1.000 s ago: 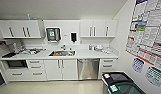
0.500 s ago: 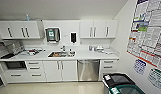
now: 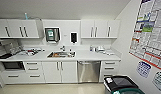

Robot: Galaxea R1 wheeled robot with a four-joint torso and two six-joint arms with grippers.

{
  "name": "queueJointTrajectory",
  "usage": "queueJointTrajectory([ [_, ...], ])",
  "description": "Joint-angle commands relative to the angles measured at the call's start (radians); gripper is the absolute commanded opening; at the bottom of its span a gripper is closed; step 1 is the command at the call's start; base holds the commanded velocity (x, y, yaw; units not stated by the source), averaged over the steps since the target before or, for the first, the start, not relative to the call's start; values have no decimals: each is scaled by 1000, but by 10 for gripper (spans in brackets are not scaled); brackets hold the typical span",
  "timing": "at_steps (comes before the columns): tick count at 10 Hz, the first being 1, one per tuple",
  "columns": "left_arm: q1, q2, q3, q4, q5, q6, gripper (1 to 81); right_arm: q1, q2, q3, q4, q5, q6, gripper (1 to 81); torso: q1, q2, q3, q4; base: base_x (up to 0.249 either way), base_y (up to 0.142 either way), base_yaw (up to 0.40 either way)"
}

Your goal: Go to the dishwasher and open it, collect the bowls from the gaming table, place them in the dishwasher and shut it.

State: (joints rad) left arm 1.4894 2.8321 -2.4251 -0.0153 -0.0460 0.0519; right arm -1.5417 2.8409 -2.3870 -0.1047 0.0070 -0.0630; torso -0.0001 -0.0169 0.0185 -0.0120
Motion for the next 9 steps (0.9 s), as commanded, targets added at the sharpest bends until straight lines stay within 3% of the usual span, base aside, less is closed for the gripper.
queueJointTrajectory([
  [1, -60, -8, 8, 6, 46, 5, 811, 59, -15, 10, -4, -45, -3, 811, 0, 0, 0, 0, 117, 0, 0],
  [9, -59, -9, 7, 6, 46, 5, 811, 59, -15, 10, -4, -45, -3, 811, 1, 1, 0, 0, 116, 0, 0],
])
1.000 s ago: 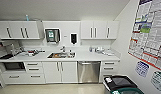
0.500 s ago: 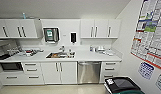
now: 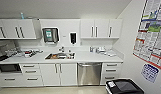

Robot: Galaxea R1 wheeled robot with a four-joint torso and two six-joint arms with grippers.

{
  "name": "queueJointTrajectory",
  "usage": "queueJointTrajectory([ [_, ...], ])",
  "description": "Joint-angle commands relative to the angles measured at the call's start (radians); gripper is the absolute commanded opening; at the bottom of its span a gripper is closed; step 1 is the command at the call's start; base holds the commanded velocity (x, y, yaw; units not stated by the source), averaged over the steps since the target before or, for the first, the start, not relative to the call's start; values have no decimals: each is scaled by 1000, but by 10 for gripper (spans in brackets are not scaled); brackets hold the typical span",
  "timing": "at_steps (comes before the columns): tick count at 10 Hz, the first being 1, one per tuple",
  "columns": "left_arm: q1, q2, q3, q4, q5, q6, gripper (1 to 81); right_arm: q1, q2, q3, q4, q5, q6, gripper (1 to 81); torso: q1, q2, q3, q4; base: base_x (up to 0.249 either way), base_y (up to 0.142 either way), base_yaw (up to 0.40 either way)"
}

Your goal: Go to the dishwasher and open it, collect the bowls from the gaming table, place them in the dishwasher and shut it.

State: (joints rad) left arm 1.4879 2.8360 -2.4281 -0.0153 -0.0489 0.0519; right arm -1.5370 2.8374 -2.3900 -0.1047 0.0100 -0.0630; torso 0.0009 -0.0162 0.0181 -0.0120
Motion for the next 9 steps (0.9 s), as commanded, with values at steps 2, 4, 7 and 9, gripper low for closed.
queueJointTrajectory([
  [2, -57, -13, 10, 6, 49, 5, 811, 56, -11, 13, -4, -48, -3, 811, 0, 0, 0, 0, 116, 0, 0],
  [4, -57, -12, 10, 6, 49, 5, 811, 56, -11, 13, -4, -48, -3, 811, 0, 0, 0, 0, 126, 0, 0],
  [7, -57, -10, 10, 8, 49, 5, 811, 57, -11, 13, -4, -48, -3, 811, 0, 0, 0, 0, 126, 0, 0],
  [9, -57, -12, 9, 6, 49, 5, 811, 56, -11, 13, -4, -48, -3, 811, 0, 0, 0, 0, 127, 0, 0],
])
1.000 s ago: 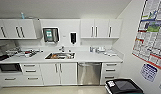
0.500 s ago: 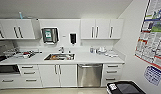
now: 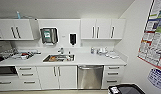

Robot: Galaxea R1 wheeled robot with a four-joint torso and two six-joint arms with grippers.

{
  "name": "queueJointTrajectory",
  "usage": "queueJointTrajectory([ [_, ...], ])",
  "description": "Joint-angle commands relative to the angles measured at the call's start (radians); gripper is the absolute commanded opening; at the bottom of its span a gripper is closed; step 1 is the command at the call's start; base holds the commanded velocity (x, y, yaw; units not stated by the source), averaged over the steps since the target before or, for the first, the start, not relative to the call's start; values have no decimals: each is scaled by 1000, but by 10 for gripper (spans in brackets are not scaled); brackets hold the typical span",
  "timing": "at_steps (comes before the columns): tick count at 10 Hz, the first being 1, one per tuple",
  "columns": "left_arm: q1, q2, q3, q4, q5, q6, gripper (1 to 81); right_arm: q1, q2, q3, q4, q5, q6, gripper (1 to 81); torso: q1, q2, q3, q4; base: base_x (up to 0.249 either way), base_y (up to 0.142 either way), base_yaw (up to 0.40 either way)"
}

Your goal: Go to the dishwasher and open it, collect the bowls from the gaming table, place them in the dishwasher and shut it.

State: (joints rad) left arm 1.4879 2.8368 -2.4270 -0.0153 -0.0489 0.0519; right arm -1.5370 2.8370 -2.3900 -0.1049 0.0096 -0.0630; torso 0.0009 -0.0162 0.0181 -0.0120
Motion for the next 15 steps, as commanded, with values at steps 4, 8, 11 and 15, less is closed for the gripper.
queueJointTrajectory([
  [4, -57, -9, 8, 8, 49, 5, 811, 56, -8, 3, -1, -48, -3, 811, 0, 0, 0, 0, 126, 0, 0],
  [8, -57, -13, 9, 8, 49, 5, 811, 54, -8, 3, 2, -48, -3, 811, 0, 0, 0, 0, 126, 0, 0],
  [11, -59, -11, 8, 8, 49, 5, 811, 57, -8, 3, 2, -48, -3, 811, 0, 0, 0, 0, 126, 0, 0],
  [15, -57, -13, 8, 8, 49, 5, 811, 60, -8, 3, -1, -48, -3, 811, 0, 0, 0, 0, 102, 0, 0],
])
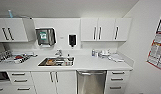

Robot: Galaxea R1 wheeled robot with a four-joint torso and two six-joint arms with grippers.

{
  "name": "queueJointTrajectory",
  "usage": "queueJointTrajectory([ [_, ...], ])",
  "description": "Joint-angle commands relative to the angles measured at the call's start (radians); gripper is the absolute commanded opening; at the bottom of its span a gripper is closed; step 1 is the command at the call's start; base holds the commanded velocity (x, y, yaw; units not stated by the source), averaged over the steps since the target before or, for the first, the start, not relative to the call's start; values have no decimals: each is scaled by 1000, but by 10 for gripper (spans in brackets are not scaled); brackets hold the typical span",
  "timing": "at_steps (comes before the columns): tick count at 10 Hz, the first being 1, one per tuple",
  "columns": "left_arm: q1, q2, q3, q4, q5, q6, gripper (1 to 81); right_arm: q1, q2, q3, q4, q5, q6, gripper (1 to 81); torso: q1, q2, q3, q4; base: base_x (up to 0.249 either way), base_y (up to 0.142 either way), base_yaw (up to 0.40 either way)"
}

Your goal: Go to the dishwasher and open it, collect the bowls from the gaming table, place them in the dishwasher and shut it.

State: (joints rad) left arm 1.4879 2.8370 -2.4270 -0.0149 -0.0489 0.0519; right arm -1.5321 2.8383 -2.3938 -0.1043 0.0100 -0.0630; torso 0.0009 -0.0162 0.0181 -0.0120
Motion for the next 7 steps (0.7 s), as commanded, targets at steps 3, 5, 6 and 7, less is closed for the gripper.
queueJointTrajectory([
  [3, -57, -14, 9, 7, 49, 5, 811, 57, -9, 7, -2, -48, -3, 811, 0, 0, 0, 0, 86, 0, 0],
  [5, -57, -13, 8, 6, 49, 5, 811, 59, -8, 4, 0, -48, -3, 811, 0, 0, 0, 0, 86, 0, 0],
  [6, -57, -14, 9, 6, 49, 5, 811, 59, -8, 4, -2, -48, -3, 811, 0, 0, 0, 0, 86, 0, 0],
  [7, -57, -14, 8, 6, 49, 5, 811, 59, -8, 4, -2, -48, -3, 811, 0, 0, 0, 0, 85, 0, 0],
])
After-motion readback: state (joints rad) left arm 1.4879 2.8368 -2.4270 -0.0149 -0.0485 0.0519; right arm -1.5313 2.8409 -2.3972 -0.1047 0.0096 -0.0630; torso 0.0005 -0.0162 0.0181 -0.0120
